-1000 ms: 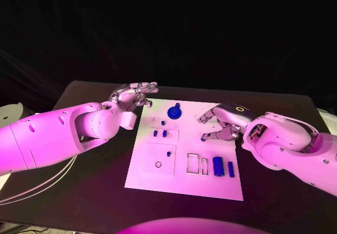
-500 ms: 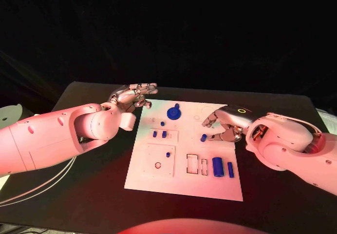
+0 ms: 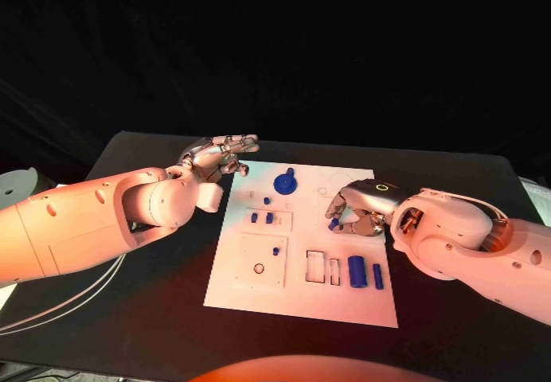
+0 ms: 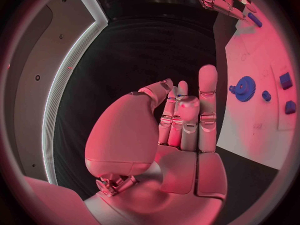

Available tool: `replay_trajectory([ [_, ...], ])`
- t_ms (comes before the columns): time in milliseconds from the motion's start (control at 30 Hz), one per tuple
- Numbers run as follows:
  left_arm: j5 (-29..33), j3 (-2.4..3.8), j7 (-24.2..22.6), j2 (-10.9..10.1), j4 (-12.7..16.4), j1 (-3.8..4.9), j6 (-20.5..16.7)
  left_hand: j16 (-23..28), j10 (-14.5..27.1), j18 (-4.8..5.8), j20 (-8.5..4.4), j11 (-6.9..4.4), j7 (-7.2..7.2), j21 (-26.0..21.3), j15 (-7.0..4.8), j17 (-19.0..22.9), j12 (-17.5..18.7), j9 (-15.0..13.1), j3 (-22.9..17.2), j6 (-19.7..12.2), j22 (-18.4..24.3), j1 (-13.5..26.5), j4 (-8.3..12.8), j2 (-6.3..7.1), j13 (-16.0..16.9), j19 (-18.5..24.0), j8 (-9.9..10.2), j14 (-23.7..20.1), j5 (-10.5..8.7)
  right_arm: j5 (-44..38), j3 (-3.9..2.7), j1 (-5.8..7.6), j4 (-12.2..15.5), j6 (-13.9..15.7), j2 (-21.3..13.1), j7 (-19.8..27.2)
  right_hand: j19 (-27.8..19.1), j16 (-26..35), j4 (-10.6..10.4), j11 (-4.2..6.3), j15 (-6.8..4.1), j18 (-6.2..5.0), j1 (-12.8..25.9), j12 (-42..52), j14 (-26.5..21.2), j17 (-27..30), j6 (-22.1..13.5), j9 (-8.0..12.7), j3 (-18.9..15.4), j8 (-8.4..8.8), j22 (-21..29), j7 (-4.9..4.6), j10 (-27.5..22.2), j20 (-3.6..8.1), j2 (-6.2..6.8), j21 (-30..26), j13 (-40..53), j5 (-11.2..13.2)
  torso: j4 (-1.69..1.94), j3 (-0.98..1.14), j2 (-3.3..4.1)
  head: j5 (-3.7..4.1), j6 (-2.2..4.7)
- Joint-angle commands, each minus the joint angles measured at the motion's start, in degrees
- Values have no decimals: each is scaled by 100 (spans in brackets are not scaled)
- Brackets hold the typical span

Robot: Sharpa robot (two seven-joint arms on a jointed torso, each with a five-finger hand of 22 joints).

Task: Assemble the parts on the task board

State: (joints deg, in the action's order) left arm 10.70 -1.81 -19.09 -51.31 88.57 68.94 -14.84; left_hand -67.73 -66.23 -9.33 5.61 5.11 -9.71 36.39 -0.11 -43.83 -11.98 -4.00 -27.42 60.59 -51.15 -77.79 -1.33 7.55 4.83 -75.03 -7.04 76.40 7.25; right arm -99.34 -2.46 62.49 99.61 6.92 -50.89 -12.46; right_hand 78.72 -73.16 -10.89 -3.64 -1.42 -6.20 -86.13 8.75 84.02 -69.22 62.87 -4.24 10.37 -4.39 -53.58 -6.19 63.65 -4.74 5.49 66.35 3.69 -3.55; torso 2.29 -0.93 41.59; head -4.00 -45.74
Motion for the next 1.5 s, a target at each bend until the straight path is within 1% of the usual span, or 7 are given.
replay_trajectory([
  [33, -31, 3, -31, 1, 15, 1, 104, 15, 28, -52, 14, 7, 9, -23, 32, 6, -38, 7, 15, -47, 4, -45, 25, -19, 9, 2, -35, -22, 29, -115, 1, -10, -16, -180, 17, 60, 33, -6, 3, 13, 32, -47, -28, 41, 266, -12, 112, -15, 98, -38, -37, 8, 123, -17, -70, 49, -6, 29, -9, 0, -4, -11, -10],
  [300, -31, 3, -28, -1, 19, 1, 110, 15, 28, -52, 14, 7, 9, -23, 32, 6, -38, 7, 15, -47, 4, -45, 25, -19, 9, 2, -35, -22, 29, -216, 2, -14, -52, -185, 36, 35, 82, -87, 77, 52, -3, -31, -177, -14, 282, -86, 347, -52, 420, -69, -142, 19, 415, 16, -131, 127, -5, 59, -10, 4, -1, -10, -16],
  [633, -31, 3, -14, -1, 18, 1, 117, 15, 28, -52, 14, 7, 9, -23, 32, 6, -38, 7, 15, -47, 4, -45, 25, -19, 9, 2, -35, -22, 29, -350, 4, -18, -157, -168, 82, -7, 87, -111, 224, 46, -1, -24, -276, -155, 277, -98, 391, -55, 757, -15, -169, -16, 509, 26, -70, 149, -7, 62, -1, 2, -1, -9, -22],
  [833, -31, 3, -9, -2, 17, 1, 121, 15, 28, -52, 14, 7, 9, -23, 32, 6, -38, 7, 15, -47, 4, -45, 25, -19, 9, 2, -35, -22, 29, -347, 7, -29, -119, 111, 98, 60, 101, -148, 332, 48, -8, -17, -320, -186, 280, -135, 443, -65, 959, -5, -223, -47, 621, 30, -62, 187, 6, 63, -11, 2, -4, -19, -28],
  [1267, -31, 3, -14, 2, 8, 0, 120, 14, 34, -54, 16, 9, 8, -37, 34, 14, -50, 6, 24, -50, 13, -42, 27, -27, 10, 3, -42, -26, 28, -247, -54, 82, 352, 654, -165, 61, 123, -201, 486, 51, -19, -6, -304, -241, 284, -185, 509, -81, 1231, 7, -301, -69, 738, 45, -13, 250, 13, 63, -19, 2, -9, -19, -25],
  [1400, -31, 3, -15, 9, 4, -2, 129, 14, 34, -54, 16, 9, 8, -37, 34, 14, -50, 6, 24, -50, 13, -42, 27, -27, 10, 3, -42, -26, 28, -203, -80, 114, 658, 728, -198, 47, 127, -206, 508, 48, -22, -4, -285, -258, 283, -187, 516, -83, 1279, 12, -319, -76, 749, 47, 2, 264, 12, 63, -23, 9, -3, -23, -27],
  [1500, -32, 3, -17, 23, -2, -14, 142, 14, 34, -54, 16, 9, 8, -37, 34, 14, -50, 6, 24, -50, 13, -42, 27, -27, 10, 3, -42, -26, 28, -156, -91, 110, 881, 733, -111, 67, 127, -212, 523, 47, -22, -4, -272, -270, 283, -194, 521, -84, 1311, 15, -320, -79, 755, 48, 11, 266, 12, 63, -3, 13, -6, -18, -23],
])
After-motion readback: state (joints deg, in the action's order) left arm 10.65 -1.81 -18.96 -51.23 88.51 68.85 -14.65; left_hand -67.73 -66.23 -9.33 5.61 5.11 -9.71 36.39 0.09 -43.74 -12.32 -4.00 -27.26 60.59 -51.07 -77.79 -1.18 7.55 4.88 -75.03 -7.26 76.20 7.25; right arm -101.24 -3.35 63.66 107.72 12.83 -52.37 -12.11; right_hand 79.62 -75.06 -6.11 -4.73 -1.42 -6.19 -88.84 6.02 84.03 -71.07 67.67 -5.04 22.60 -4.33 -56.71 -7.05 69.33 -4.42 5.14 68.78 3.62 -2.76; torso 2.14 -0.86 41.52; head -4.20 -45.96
